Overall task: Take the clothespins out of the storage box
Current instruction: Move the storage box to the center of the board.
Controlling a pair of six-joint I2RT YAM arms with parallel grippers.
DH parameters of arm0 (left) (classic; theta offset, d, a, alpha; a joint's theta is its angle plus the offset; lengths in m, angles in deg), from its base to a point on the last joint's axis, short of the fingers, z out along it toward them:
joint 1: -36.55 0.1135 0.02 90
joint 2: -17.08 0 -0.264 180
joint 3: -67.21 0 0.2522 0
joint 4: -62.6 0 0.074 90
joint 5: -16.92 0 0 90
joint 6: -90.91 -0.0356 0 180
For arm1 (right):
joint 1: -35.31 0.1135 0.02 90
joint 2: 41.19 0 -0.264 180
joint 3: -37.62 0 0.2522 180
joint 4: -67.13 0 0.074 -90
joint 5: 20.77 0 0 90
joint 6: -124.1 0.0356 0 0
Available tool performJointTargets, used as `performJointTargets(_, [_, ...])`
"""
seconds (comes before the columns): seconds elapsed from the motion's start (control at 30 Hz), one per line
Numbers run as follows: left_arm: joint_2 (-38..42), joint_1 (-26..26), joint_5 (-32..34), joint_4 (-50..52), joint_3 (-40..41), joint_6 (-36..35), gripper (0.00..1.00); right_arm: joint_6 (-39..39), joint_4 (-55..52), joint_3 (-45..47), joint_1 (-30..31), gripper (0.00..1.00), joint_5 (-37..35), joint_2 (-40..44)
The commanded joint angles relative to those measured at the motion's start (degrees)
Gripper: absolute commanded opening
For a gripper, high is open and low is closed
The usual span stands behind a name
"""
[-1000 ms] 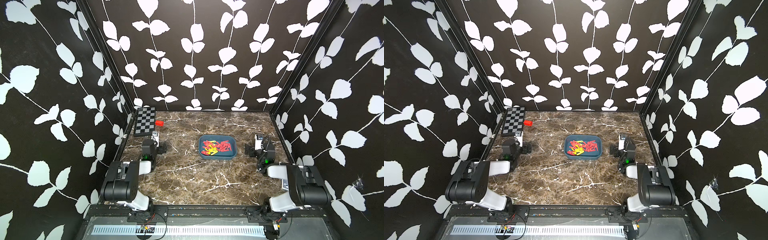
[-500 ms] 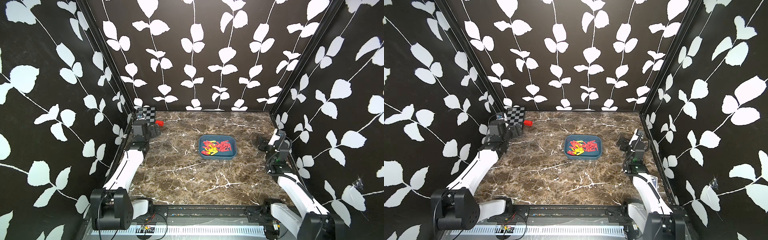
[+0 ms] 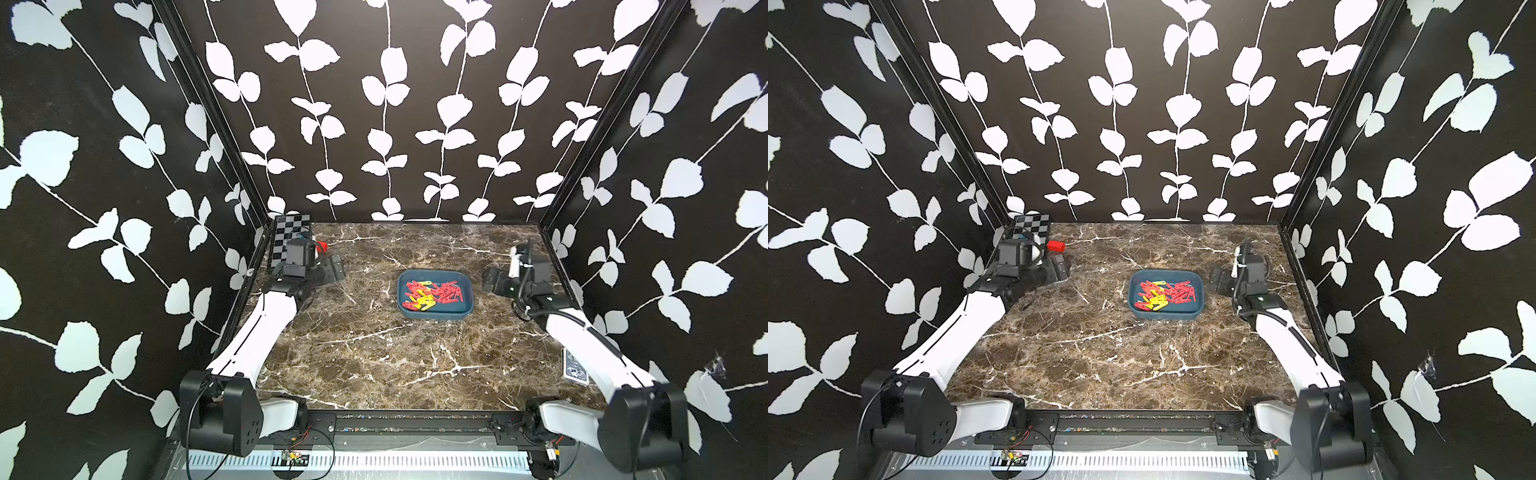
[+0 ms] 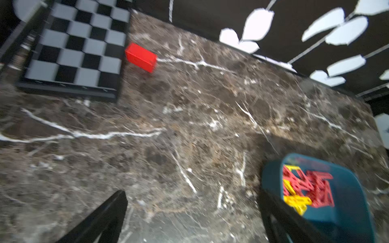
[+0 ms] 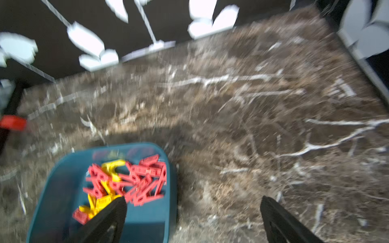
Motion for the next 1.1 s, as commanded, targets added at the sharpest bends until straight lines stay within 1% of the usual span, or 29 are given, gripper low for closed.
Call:
performJointTargets(0.0, [-0.4,-2.8,-2.2,4.9,-1.0,2.4,0.99,-1.4,-8.7,-2.9,3.3,0.99,-2.0,-5.0])
performJointTargets(0.03, [-0.6,-3.5,-2.4,5.2,-1.2,2.6,0.99,-1.0,-9.0,-3.6,3.9,0.96,-2.1,-6.5])
performJointTargets(0.1, [-1.0,-4.5,-2.7,5.8,-1.7,3.1,0.99,-0.1,-8.9,-4.5,4.4,0.84,-1.3,-9.1])
performJointTargets(0.13, [-1.2,-5.0,-3.0,6.1,-1.9,3.1,0.99,0.3,-8.6,-4.9,4.5,0.77,-0.4,-10.2])
performJointTargets(0.2, [-1.2,-6.0,-2.5,6.6,-2.4,2.9,0.99,1.2,-8.1,-5.7,5.0,0.57,-0.1,-12.3])
performJointTargets(0.23, [-1.2,-6.4,-2.2,6.9,-2.5,2.7,0.99,1.6,-8.1,-6.2,5.4,0.50,-0.4,-13.1])
performJointTargets(0.3, [-1.5,-6.6,-2.5,7.7,-3.0,2.8,0.99,2.4,-8.1,-7.1,6.0,0.44,-0.7,-15.0])
performJointTargets(0.37, [-1.9,-6.7,-2.6,8.8,-3.7,2.9,0.99,3.0,-7.8,-7.9,6.7,0.44,-0.7,-16.6])
performJointTargets(0.47, [-2.4,-6.8,-2.8,10.4,-4.7,3.3,0.99,4.0,-7.8,-9.3,8.2,0.34,-1.0,-18.9])
performJointTargets(0.57, [-2.9,-6.8,-3.5,11.5,-5.7,3.5,0.99,5.2,-8.3,-11.5,10.0,0.28,-1.4,-22.6])
performJointTargets(0.63, [-3.0,-6.9,-3.7,11.9,-6.2,3.5,0.99,6.2,-8.6,-13.0,11.2,0.18,-1.4,-24.2])
performJointTargets(0.77, [-3.3,-7.0,-4.7,12.9,-7.3,3.3,0.99,8.1,-8.6,-16.2,13.7,0.16,-2.8,-27.2])
performJointTargets(0.97, [-4.3,-7.2,-4.4,14.6,-8.5,2.9,0.99,9.9,-9.3,-21.6,16.3,0.14,-3.5,-32.1])
performJointTargets(1.03, [-4.8,-7.6,-3.7,15.2,-9.0,2.6,0.97,10.3,-9.7,-23.3,16.6,0.14,-3.4,-33.5])
performJointTargets(1.07, [-5.3,-7.9,-3.6,15.3,-9.4,2.4,0.95,10.4,-10.0,-24.0,16.7,0.17,-3.5,-34.0])
